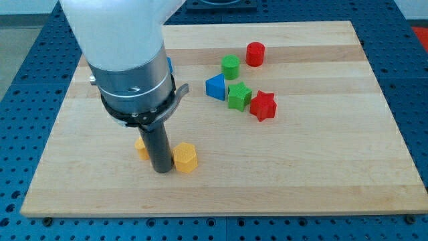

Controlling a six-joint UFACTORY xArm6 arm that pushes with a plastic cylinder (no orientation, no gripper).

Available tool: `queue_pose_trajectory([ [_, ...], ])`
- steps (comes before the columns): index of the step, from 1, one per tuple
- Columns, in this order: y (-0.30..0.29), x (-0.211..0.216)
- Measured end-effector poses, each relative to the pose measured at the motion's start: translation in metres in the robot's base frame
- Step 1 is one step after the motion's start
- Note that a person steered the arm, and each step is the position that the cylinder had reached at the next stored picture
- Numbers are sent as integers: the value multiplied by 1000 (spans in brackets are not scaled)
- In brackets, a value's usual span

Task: Move the yellow heart and yellow hexagon towards the bottom center

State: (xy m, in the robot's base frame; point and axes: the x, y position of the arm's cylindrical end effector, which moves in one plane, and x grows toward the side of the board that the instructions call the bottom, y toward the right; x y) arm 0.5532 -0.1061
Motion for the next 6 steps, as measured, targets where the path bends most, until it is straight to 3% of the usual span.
queue_pose_trajectory([
  [2, -100, -2],
  [3, -97, -67],
  [6, -67, -36],
])
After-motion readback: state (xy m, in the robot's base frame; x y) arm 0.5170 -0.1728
